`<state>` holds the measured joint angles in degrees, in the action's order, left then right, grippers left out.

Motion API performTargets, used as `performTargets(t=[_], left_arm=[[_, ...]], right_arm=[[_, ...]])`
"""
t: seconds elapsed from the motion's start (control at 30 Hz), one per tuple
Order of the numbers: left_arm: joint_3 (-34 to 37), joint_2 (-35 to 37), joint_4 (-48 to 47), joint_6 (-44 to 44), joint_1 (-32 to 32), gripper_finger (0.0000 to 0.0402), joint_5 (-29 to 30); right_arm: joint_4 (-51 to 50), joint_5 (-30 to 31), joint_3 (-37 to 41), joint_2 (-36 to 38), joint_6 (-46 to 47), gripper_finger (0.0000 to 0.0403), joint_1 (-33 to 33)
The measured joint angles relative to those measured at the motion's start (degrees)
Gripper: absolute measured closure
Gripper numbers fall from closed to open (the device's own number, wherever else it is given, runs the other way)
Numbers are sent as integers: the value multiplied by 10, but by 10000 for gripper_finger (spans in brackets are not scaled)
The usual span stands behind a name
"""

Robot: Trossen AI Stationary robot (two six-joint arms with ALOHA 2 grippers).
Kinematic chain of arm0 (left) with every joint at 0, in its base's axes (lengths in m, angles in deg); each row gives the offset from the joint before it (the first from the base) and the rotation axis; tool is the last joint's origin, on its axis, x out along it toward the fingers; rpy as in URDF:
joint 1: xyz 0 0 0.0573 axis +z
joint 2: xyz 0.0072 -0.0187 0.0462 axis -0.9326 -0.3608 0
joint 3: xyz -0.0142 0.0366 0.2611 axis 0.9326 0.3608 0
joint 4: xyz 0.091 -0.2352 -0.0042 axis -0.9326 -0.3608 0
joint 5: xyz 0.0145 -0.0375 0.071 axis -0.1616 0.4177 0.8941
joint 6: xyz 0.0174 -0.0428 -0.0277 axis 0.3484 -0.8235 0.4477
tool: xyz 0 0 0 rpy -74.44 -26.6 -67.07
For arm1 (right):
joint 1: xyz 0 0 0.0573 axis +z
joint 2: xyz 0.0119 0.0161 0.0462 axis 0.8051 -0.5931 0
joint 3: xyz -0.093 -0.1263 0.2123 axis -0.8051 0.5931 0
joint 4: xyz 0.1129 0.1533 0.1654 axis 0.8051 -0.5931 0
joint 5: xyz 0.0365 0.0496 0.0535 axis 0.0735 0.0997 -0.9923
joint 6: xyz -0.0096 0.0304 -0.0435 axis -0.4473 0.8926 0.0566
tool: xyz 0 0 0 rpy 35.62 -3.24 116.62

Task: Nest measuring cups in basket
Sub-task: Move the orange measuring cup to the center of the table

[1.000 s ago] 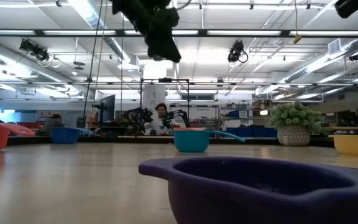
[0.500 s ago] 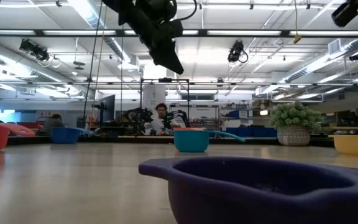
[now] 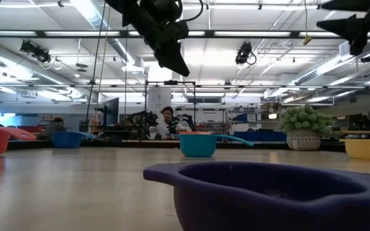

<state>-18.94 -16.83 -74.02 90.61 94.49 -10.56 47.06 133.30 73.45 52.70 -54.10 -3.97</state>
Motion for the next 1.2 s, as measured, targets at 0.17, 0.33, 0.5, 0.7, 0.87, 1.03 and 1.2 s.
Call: performTargets(t=[0.17, 0.33, 0.5, 0.7, 0.87, 1.03, 1.2], left_arm=[[0, 0, -3, 28, 16, 294, 0], [0, -17, -10, 33, 38, 294, -5], [0, -60, -6, 84, 45, 294, -23], [0, -98, 13, 198, 44, 294, -16], [0, -129, 14, 267, 43, 294, 6], [0, -149, 33, 290, 43, 294, 66], [0, -163, 70, 289, 43, 294, 67]], right_arm=[[0, 127, -21, -9, -66, 203, 28], [1, 193, -75, -46, -152, 227, 63], [0, 195, -138, -99, -176, 255, 81], [0, 195, -190, -158, -186, 266, 81], [0, 195, -223, -194, -185, 266, 81], [1, 195, -238, -213, -185, 266, 81], [5, 195, -238, -217, -185, 266, 76]])
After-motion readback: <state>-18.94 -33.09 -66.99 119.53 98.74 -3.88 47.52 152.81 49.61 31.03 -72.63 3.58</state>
